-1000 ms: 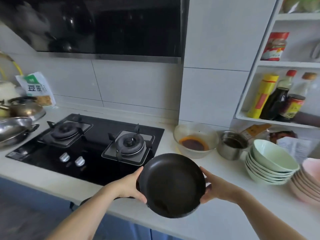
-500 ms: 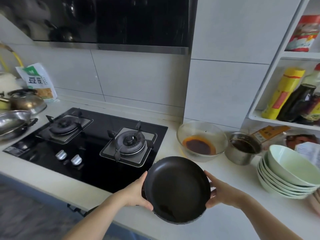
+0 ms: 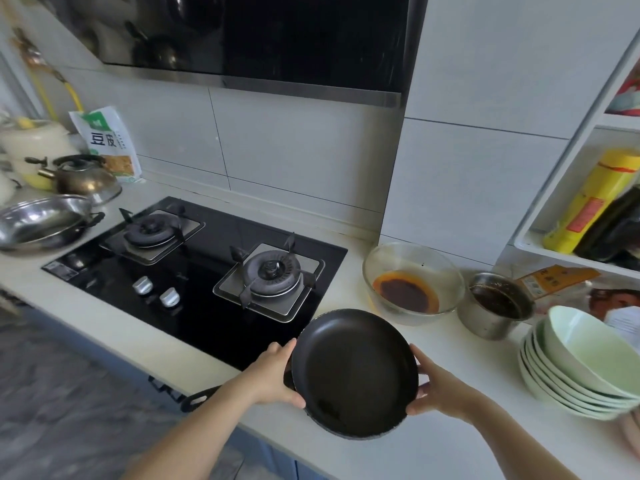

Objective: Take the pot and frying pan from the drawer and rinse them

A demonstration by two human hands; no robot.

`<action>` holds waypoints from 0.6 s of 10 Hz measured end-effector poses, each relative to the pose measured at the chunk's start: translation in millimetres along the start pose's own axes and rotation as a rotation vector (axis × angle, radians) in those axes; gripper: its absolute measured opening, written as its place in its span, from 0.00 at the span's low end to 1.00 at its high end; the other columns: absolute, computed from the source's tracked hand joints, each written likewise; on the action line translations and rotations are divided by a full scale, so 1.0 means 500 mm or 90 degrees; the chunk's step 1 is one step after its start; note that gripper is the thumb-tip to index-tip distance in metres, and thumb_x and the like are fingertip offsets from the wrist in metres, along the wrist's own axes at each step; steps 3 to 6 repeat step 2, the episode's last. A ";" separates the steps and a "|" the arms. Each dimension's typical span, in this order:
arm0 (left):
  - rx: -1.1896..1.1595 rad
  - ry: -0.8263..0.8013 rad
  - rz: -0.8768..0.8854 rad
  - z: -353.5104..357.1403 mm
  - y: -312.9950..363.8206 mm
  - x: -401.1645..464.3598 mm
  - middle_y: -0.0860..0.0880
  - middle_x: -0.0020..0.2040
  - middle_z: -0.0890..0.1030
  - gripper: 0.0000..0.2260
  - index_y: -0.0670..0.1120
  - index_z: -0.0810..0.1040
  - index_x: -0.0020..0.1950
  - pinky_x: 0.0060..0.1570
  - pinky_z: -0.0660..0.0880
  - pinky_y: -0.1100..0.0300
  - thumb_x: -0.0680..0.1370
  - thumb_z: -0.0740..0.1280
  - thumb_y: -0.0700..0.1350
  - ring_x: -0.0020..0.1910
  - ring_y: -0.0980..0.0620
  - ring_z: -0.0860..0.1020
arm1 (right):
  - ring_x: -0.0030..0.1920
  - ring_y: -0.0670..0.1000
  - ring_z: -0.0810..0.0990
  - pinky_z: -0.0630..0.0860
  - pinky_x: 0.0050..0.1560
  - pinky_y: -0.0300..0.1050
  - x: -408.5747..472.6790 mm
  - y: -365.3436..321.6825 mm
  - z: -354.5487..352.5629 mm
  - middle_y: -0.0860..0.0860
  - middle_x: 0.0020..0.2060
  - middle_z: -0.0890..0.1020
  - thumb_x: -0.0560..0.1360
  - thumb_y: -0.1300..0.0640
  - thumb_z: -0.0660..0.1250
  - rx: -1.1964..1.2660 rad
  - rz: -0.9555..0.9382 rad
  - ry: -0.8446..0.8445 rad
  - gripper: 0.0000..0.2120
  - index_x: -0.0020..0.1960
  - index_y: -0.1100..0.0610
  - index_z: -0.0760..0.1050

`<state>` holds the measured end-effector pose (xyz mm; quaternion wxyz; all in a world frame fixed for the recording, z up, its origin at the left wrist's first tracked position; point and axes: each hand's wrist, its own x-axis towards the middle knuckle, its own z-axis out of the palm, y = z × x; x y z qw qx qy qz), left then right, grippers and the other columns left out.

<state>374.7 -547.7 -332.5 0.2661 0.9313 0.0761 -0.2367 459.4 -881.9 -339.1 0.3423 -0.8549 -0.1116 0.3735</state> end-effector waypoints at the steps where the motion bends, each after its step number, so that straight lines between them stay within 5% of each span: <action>1: -0.004 0.038 -0.004 -0.004 0.000 -0.035 0.48 0.76 0.55 0.52 0.52 0.45 0.81 0.71 0.64 0.51 0.67 0.76 0.59 0.75 0.47 0.58 | 0.52 0.49 0.81 0.79 0.49 0.38 -0.021 -0.006 0.013 0.40 0.60 0.68 0.67 0.56 0.78 -0.057 0.003 0.052 0.51 0.77 0.40 0.49; 2: -0.018 0.090 -0.015 -0.028 -0.012 -0.078 0.47 0.76 0.56 0.51 0.51 0.48 0.81 0.72 0.63 0.49 0.68 0.76 0.61 0.75 0.47 0.58 | 0.58 0.48 0.74 0.78 0.56 0.43 -0.048 -0.019 0.012 0.48 0.66 0.67 0.66 0.48 0.78 -0.141 -0.005 0.131 0.51 0.78 0.42 0.50; 6: -0.018 0.090 -0.015 -0.028 -0.012 -0.078 0.47 0.76 0.56 0.51 0.51 0.48 0.81 0.72 0.63 0.49 0.68 0.76 0.61 0.75 0.47 0.58 | 0.58 0.48 0.74 0.78 0.56 0.43 -0.048 -0.019 0.012 0.48 0.66 0.67 0.66 0.48 0.78 -0.141 -0.005 0.131 0.51 0.78 0.42 0.50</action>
